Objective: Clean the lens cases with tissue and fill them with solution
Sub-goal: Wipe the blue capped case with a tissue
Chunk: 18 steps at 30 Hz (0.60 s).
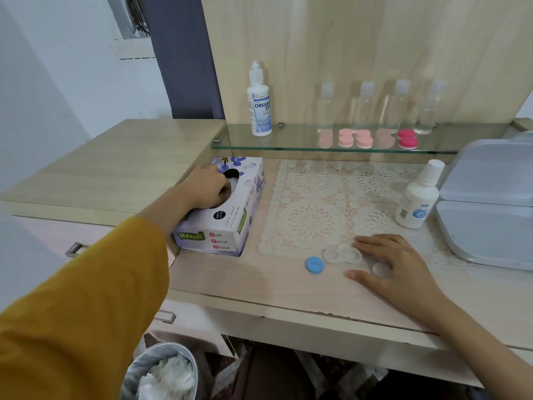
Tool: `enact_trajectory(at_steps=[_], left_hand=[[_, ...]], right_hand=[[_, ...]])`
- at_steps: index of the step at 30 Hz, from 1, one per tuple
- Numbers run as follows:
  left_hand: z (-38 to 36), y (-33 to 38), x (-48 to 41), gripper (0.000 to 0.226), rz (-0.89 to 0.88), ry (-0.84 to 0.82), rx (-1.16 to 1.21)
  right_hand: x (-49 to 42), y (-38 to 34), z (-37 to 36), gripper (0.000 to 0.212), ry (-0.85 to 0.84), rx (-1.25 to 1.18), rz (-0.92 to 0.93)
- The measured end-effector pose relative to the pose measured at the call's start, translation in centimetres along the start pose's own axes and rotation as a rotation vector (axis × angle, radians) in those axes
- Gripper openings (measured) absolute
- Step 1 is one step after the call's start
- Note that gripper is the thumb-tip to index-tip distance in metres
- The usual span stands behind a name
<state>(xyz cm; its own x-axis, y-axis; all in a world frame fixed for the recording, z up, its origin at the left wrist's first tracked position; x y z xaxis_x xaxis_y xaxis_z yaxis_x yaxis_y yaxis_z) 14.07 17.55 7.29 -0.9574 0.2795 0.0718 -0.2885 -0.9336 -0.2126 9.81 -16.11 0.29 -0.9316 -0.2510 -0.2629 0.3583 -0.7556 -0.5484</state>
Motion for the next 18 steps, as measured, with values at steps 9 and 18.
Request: enact_trajectory(at_steps=[9,18], left_hand=[[0.32,-0.37,-0.47,0.04,-0.004,0.044,0.01],[0.4,-0.23,-0.6,0.027,0.041,0.091,-0.013]], right_hand=[[0.01,-0.16,0.09,0.076,-0.003,-0.003,-0.017],[0.03,-0.26,0.13,0.077,-0.005,-0.012,-0.026]])
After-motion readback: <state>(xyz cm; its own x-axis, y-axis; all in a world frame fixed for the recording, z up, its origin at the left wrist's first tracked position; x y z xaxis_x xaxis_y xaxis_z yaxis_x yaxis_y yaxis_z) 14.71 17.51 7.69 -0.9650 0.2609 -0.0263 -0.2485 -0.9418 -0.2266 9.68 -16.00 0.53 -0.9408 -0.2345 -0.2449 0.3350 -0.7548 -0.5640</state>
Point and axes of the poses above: each hand's wrist, its own x-axis away from the middle knuckle, its own z-axis out of the back of the hand, y = z × x, the point moved 5 cm from there along -x, towards the middle knuckle, and after that the axes turned 12 degrees about -z, right-handed, at the moved point
